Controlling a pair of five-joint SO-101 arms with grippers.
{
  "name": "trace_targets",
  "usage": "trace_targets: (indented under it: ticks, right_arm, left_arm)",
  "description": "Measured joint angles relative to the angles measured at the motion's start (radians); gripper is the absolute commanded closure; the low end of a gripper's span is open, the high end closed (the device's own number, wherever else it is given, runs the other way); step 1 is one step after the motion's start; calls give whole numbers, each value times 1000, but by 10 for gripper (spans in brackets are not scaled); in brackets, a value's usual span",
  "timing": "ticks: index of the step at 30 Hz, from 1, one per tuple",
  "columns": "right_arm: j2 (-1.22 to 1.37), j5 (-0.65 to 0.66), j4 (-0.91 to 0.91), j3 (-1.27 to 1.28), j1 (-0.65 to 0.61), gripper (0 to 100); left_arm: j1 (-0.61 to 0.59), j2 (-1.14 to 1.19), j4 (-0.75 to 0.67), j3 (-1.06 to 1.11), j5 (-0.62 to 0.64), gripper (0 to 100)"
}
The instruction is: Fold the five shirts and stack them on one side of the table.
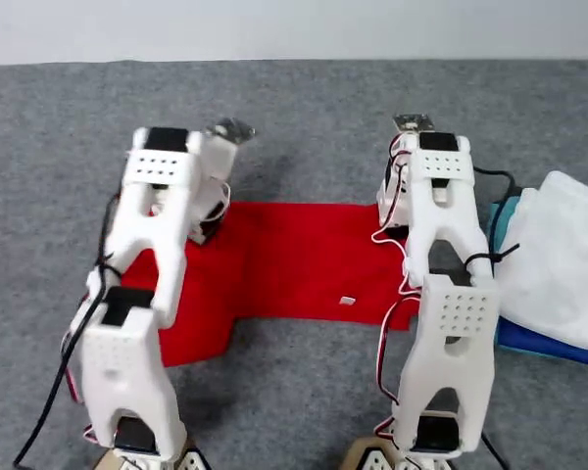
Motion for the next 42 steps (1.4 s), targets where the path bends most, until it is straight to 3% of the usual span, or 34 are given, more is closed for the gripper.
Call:
trace_targets:
  ticks: [6,14,19,24,36,42]
  right_arm:
    - [-135,54,149,0,-52,990]
    - [-189,273,213,0,-241,990]
    - [-187,285,124,0,-390,990]
    - [-115,290,-41,0,-522,990]
    - [-26,290,-443,0,-770,990]
    - [31,290,-572,0,-821,990]
  left_arm:
    - [-144,-275,2,20,74,992]
    - [-557,-582,3,193,55,992]
    - [-789,-641,5,290,-40,992]
    - [-945,-641,5,319,-91,992]
    - [-1008,-641,3,319,-115,992]
    - [-1008,-641,3,319,-115,992]
